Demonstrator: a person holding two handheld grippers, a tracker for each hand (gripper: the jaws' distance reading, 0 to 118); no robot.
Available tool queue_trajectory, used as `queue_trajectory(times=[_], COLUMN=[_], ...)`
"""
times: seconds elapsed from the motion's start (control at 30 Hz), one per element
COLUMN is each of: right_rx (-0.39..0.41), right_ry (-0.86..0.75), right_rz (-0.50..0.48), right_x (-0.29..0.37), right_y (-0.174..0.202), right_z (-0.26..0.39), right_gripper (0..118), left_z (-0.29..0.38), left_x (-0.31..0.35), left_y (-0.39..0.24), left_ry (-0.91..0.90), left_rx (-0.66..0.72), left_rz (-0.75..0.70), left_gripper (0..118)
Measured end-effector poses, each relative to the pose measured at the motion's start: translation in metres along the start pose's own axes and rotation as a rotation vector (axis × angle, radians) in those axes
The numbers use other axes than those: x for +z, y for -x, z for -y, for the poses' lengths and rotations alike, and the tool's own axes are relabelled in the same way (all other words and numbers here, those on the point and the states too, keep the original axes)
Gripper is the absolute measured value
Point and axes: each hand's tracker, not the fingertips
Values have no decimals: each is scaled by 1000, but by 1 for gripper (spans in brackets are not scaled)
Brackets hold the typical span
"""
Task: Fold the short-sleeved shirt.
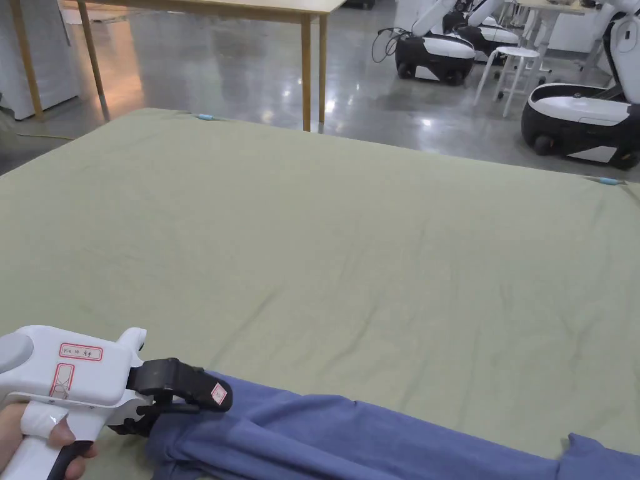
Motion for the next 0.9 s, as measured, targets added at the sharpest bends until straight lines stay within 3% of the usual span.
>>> queue_trajectory(times=[0.1, 0.5, 0.7, 0.9], right_rx=[-19, -35, -15, -31], right_ry=[4, -32, -39, -47], right_rz=[-7, -9, -21, -22], right_x=[-1, 15, 17, 23], right_y=[-2, -18, -24, -32], right_z=[0, -3, -2, 3], right_gripper=[3, 3, 3, 3], left_z=[1, 3, 16, 33], left_x=[-6, 48, 58, 17], left_y=[0, -35, -95, -172], left_ry=[24, -83, -127, -100], left_rx=[-32, -33, -120, -243], left_rz=[-117, -115, -154, -176], left_gripper=[12, 6, 6, 6])
